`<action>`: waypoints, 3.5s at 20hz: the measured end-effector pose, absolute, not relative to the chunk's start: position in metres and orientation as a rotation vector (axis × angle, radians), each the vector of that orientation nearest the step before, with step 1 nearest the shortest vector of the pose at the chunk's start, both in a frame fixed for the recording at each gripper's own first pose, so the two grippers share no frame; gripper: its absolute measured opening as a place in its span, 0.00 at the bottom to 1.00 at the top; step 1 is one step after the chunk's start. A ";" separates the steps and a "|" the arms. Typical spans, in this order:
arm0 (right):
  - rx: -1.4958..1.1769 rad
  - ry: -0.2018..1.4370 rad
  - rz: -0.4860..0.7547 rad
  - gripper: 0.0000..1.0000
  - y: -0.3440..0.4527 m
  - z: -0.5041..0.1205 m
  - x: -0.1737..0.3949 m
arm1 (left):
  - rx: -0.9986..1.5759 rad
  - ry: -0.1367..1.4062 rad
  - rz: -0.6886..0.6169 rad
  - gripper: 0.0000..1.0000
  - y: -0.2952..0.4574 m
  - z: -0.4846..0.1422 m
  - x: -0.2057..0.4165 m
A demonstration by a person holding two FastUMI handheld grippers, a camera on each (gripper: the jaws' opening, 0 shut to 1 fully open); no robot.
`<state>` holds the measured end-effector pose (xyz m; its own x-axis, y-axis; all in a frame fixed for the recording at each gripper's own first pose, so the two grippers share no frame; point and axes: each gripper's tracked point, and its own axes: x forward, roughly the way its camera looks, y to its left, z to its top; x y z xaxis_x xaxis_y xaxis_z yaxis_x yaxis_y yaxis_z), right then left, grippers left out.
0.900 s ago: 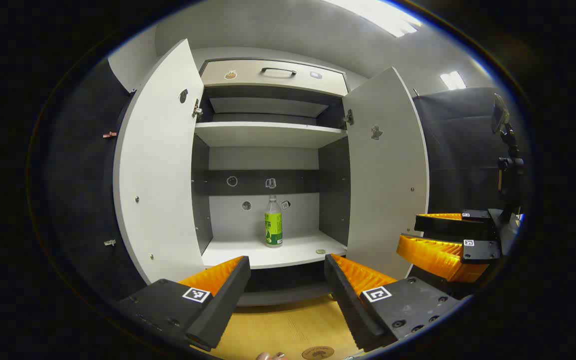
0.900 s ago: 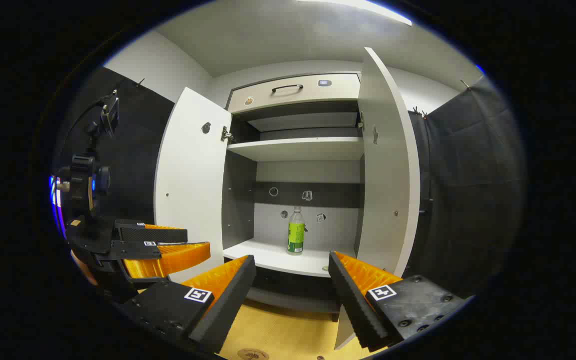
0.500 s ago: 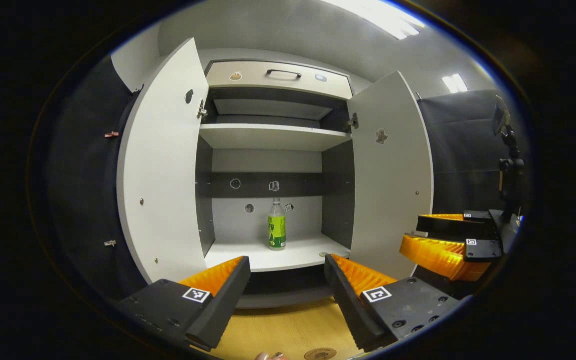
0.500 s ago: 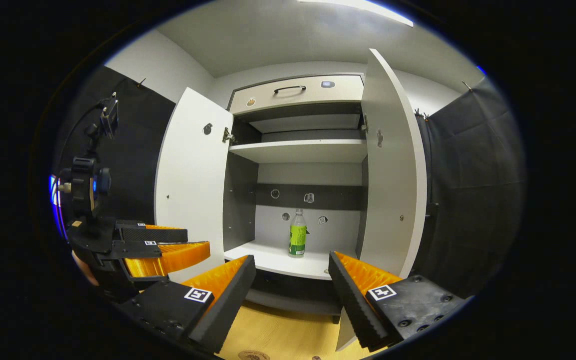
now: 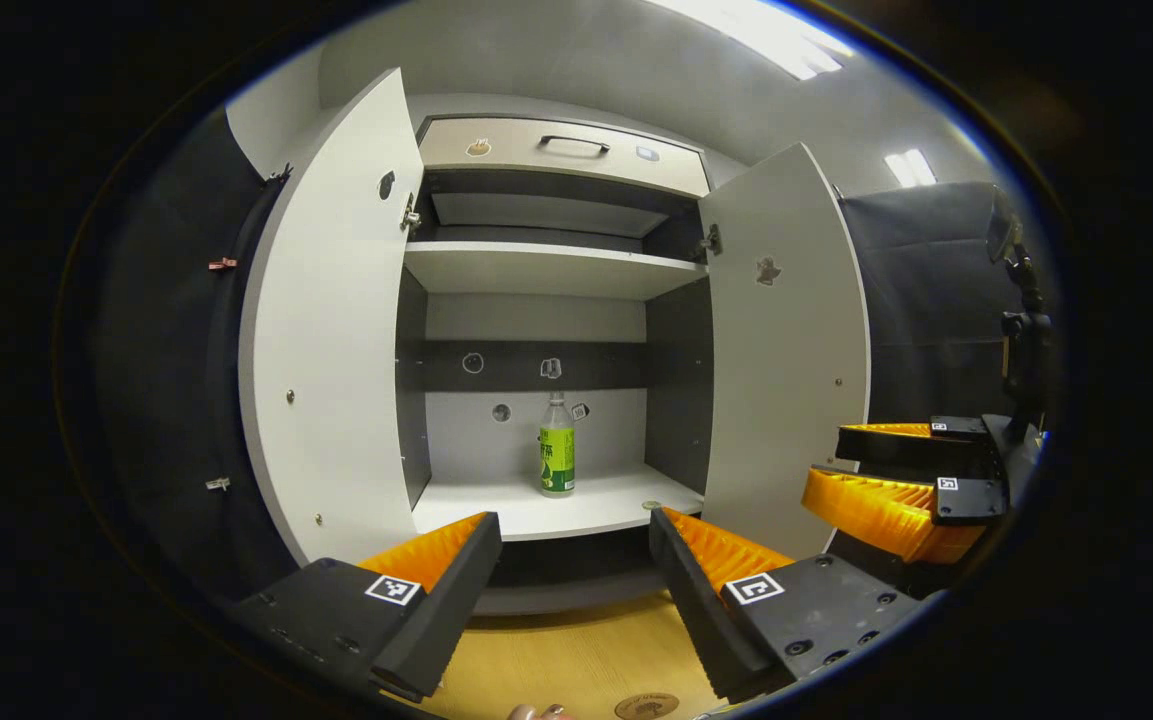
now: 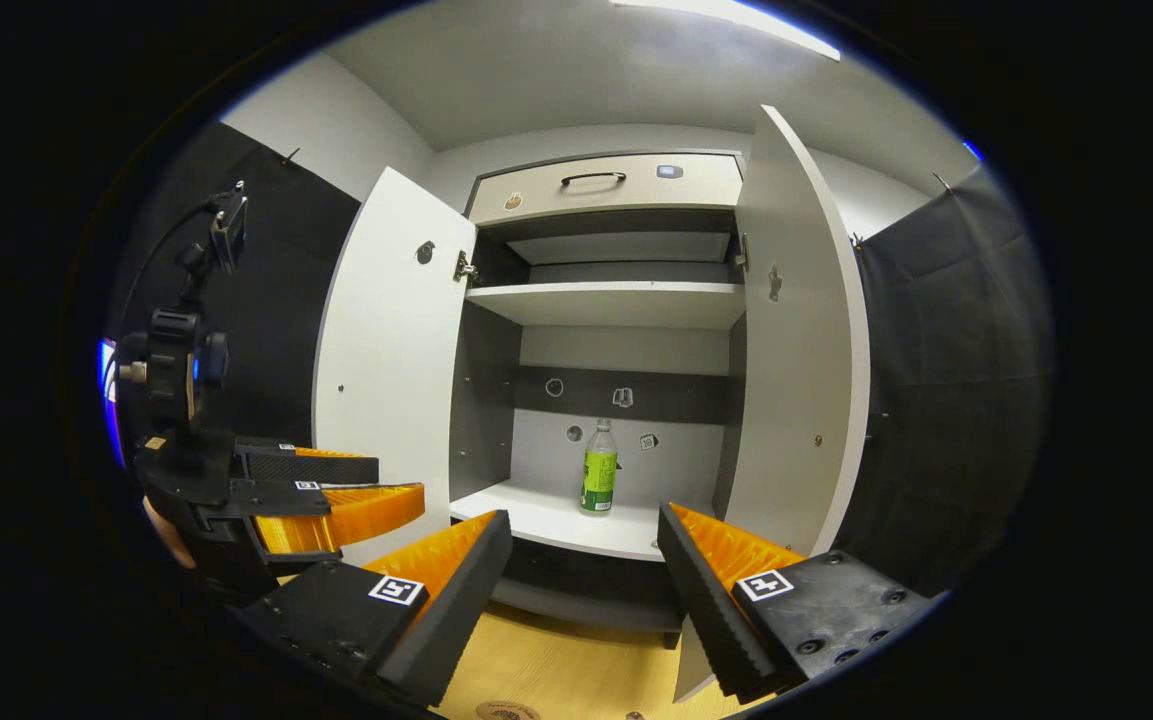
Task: Grasp the bottle in the cabinet with the left hand and place it on the coaster, then close the right door with the right hand and the left door with the left hand.
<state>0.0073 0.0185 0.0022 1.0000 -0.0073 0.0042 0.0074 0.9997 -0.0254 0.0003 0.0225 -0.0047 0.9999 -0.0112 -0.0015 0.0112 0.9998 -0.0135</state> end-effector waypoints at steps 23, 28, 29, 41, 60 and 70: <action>-0.054 -0.004 -0.096 0.97 0.002 0.002 0.038 | -0.011 -0.016 -0.123 0.95 0.026 -0.006 0.075; -0.044 -0.014 -0.017 0.97 -0.008 -0.005 0.068 | 0.004 -0.036 -0.104 0.95 0.024 -0.001 0.158; -0.043 -0.019 0.002 0.97 -0.009 -0.005 0.074 | 0.011 -0.042 -0.095 0.95 0.026 0.000 0.175; -0.064 -0.011 0.134 0.98 -0.015 -0.028 0.131 | 0.080 -0.058 -0.047 0.95 0.025 -0.013 0.317; -0.164 -0.073 0.083 0.97 -0.035 -0.018 0.162 | 0.086 -0.034 0.035 0.94 0.057 -0.048 0.427; -0.170 -0.042 0.072 0.97 -0.035 -0.022 0.167 | 0.028 -0.012 -0.005 0.78 0.057 -0.061 0.443</action>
